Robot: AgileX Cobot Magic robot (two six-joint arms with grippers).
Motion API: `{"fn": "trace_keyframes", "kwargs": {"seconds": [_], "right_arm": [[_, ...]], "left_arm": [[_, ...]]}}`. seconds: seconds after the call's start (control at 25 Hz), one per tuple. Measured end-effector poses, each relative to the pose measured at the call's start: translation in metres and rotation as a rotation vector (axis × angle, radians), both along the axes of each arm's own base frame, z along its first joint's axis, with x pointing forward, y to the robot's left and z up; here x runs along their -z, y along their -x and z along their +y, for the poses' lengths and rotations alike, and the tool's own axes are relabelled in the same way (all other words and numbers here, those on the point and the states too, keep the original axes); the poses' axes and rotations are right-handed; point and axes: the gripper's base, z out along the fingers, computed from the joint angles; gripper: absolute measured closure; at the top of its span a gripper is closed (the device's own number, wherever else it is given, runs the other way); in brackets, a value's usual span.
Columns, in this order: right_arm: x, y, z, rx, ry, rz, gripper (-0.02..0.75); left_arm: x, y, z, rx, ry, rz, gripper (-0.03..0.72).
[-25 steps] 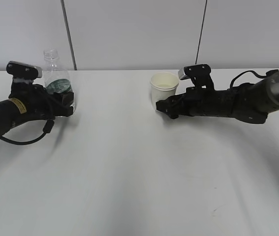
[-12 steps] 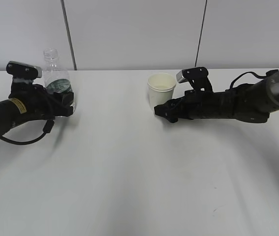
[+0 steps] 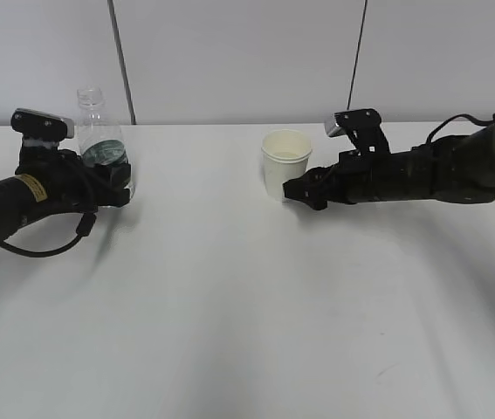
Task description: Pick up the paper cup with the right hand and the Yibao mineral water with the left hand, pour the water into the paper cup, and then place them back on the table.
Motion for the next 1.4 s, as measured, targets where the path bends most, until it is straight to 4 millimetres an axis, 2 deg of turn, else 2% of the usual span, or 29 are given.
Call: {"fn": "trace_keyframes", "kwargs": {"seconds": [0.2,0.36,0.8,1.12,1.2,1.4], "right_arm": [[-0.002,0.001,-0.002,0.001,0.039,0.023,0.179],[-0.012,0.002,-0.004,0.003,0.061,0.026,0.179],[-0.049,0.007,-0.026,0.059,0.097,0.079,0.179],[-0.084,0.014,-0.028,0.094,0.092,0.068,0.179],[-0.088,0.014,-0.028,0.101,0.084,0.064,0.179],[-0.098,0.016,-0.028,0.11,0.073,0.048,0.179]], "left_arm": [[0.0,0.0,0.0,0.0,0.0,0.0,0.349],[0.0,0.0,0.0,-0.001,0.0,0.0,0.349],[0.0,0.0,0.0,-0.001,0.0,0.0,0.349],[0.0,0.0,0.0,-0.003,0.001,0.001,0.347],[0.0,0.0,0.0,-0.003,0.001,0.001,0.305],[0.0,0.0,0.0,-0.002,0.003,-0.002,0.123]]}}
